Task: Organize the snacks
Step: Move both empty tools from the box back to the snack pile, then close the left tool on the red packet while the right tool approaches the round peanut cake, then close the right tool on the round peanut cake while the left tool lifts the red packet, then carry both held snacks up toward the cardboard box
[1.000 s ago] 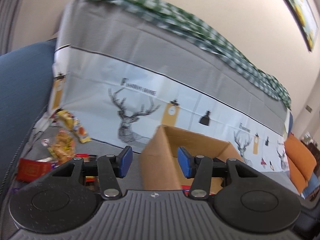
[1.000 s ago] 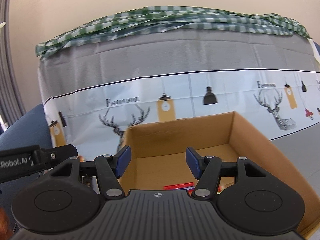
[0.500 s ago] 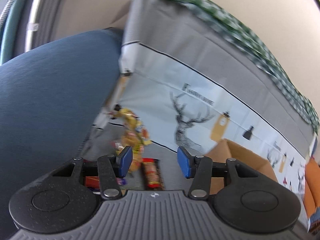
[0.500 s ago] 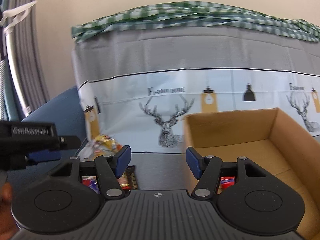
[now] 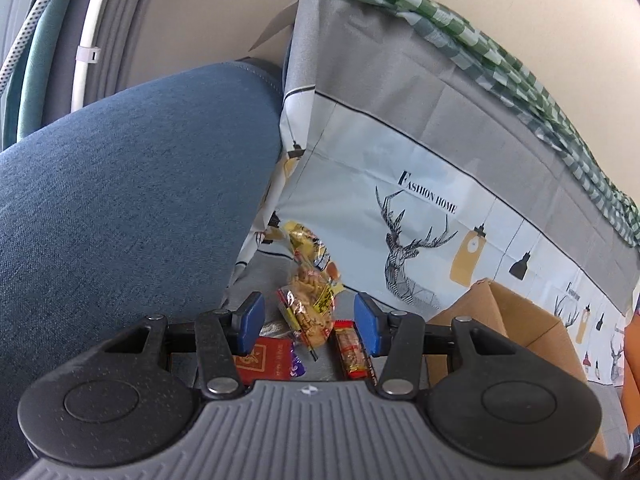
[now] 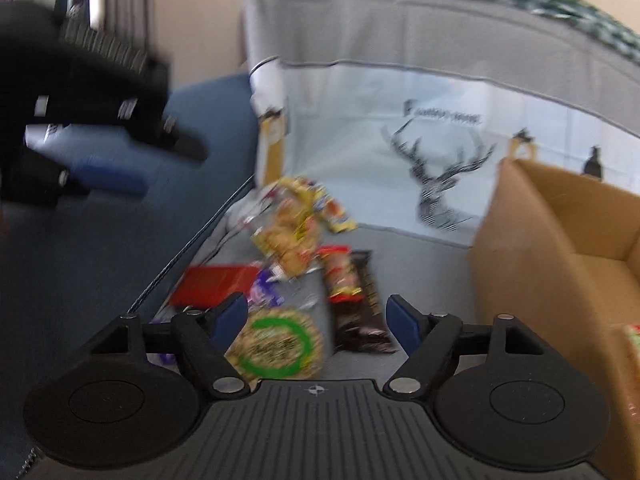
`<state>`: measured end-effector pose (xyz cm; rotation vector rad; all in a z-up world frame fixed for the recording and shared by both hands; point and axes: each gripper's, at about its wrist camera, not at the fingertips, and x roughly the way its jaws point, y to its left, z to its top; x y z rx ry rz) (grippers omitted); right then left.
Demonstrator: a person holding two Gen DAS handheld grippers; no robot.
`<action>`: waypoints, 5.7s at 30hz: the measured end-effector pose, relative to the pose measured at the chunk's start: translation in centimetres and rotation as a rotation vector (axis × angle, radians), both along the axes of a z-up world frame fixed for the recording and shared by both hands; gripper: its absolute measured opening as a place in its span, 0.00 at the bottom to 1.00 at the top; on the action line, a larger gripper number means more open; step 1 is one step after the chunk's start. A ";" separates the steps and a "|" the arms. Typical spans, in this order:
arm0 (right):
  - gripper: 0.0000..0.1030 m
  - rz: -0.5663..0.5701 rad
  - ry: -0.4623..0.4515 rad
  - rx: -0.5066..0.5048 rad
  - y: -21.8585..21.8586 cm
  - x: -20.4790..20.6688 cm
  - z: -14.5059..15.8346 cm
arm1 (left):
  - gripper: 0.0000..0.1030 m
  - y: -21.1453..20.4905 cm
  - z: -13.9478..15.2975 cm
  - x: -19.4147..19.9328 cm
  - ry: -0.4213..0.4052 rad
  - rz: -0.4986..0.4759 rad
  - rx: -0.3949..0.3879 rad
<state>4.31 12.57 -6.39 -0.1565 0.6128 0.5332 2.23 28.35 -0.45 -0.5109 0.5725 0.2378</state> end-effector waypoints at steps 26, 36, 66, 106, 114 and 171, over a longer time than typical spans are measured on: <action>0.78 0.066 0.072 -0.142 -1.5 -0.9 -4.2 | 0.52 -1.1 -2.0 1.9 0.043 -0.060 -0.004; 0.84 0.062 0.156 -0.139 -3.2 -0.6 -4.6 | 0.52 -4.8 -6.9 5.7 0.301 -0.114 0.336; 0.78 0.109 0.193 -0.132 -3.5 0.0 -4.4 | 0.59 -7.8 -10.0 6.8 0.359 -0.156 0.660; 0.78 0.129 0.203 -0.136 -3.6 0.2 -4.4 | 0.08 -2.6 -7.2 5.8 0.285 -0.094 -0.088; 0.78 0.129 0.210 -0.135 -3.5 0.5 -4.4 | 0.12 -2.7 -7.9 6.0 0.292 -0.079 -0.066; 0.77 0.054 0.044 -0.076 -4.1 0.7 -1.0 | 0.05 -4.8 -3.6 5.1 0.111 -0.053 0.166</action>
